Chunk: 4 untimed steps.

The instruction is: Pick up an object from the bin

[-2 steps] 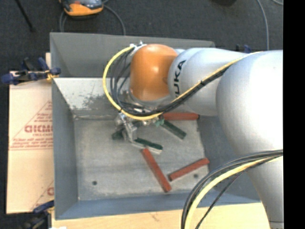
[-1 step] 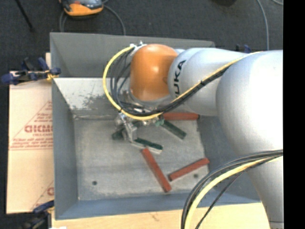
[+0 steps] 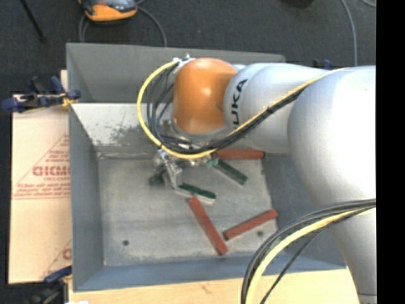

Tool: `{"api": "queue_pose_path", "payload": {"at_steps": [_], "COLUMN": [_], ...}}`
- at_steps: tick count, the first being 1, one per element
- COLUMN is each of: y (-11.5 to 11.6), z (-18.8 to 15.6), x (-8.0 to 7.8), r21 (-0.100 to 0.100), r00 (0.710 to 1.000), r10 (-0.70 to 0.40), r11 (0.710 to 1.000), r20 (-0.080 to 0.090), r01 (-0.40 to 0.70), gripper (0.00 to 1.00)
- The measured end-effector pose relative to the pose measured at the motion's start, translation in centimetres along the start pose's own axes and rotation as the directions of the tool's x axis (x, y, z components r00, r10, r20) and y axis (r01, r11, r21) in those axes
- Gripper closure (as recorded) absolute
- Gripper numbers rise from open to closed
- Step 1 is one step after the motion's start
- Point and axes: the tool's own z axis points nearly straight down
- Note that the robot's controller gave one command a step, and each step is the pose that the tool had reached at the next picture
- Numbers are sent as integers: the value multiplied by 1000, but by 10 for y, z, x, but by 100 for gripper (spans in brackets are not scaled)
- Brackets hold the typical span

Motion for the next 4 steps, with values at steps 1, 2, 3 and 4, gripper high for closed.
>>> {"api": "queue_pose_path", "payload": {"at_steps": [1, 2, 3, 4], "y": [0, 0, 0, 0], "z": [-8, -16, -22, -35], "x": [0, -1, -1, 1], "r21": [0, 0, 1, -2], "r00": [1000, 1000, 1000, 1000], "r10": [1, 1, 2, 2], "r11": [1000, 1000, 1000, 1000], "r20": [-1, 0, 1, -7], "r01": [-1, -1, -2, -2], "gripper": [100, 100, 100, 100]}}
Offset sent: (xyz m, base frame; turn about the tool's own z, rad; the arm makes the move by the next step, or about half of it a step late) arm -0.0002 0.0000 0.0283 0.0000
